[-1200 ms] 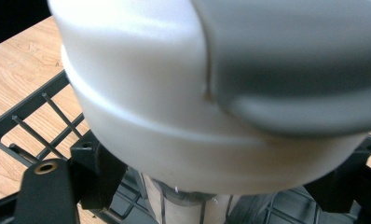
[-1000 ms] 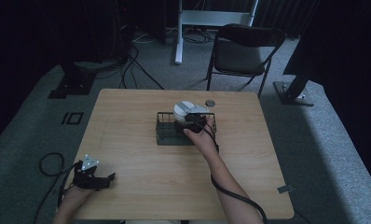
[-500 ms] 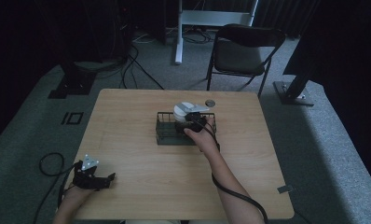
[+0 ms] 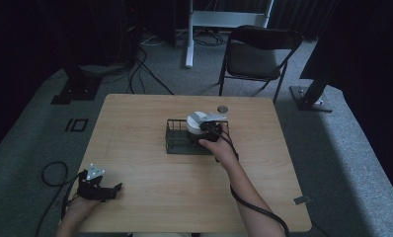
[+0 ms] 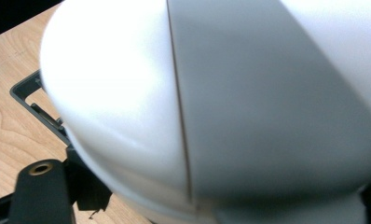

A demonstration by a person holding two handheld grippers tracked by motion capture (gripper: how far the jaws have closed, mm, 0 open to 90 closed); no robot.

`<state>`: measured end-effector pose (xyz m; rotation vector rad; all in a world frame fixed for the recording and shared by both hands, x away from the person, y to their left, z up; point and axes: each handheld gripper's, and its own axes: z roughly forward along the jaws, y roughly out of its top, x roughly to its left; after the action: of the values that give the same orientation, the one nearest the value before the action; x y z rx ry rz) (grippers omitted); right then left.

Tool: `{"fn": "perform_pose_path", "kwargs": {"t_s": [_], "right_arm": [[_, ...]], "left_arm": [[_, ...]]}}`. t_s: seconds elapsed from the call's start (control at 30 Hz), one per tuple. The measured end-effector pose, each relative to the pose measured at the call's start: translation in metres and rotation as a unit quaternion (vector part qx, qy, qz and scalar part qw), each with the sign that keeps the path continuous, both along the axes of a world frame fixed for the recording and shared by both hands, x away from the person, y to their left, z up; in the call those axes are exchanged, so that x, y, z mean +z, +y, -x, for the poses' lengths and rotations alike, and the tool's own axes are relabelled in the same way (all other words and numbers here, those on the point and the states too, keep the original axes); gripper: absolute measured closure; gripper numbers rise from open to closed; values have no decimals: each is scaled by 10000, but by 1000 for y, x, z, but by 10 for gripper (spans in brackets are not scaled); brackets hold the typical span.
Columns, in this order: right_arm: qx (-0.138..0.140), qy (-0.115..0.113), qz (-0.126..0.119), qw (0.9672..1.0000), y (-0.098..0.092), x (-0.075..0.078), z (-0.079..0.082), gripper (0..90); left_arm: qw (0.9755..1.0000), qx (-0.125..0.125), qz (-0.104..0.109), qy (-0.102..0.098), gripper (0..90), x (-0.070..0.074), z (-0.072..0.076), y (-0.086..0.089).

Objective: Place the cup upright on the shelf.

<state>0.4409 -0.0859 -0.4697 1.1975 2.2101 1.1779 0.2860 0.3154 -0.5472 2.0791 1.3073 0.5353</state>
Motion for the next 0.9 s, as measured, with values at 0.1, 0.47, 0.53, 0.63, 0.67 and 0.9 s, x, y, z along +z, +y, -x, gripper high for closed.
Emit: {"fn": "perform_pose_path", "kwargs": {"t_s": [0.1, 0.47, 0.53, 0.63, 0.67, 0.9], "right_arm": [[-41, -51, -29, 10000, -2, 0, 1, 131], [31, -177, -34, 9998, -8, 3, 9, 126], [67, -191, -52, 9998, -10, 4, 10, 126], [129, -245, -13, 9996, -11, 5, 13, 122], [145, -264, 21, 9995, -11, 6, 13, 120], [251, -262, 65, 9993, -13, 5, 18, 117]], "left_arm": [[10000, 0, 0, 1, 12, 0, 0, 0], [10000, 0, 0, 0, 12, 0, 0, 0], [10000, 0, 1, -1, 11, 0, 0, 0], [10000, 1, 1, -1, 12, 0, 0, 0], [10000, 1, 2, 0, 12, 0, 0, 0], [10000, 1, 1, 0, 11, 0, 0, 0]]}}
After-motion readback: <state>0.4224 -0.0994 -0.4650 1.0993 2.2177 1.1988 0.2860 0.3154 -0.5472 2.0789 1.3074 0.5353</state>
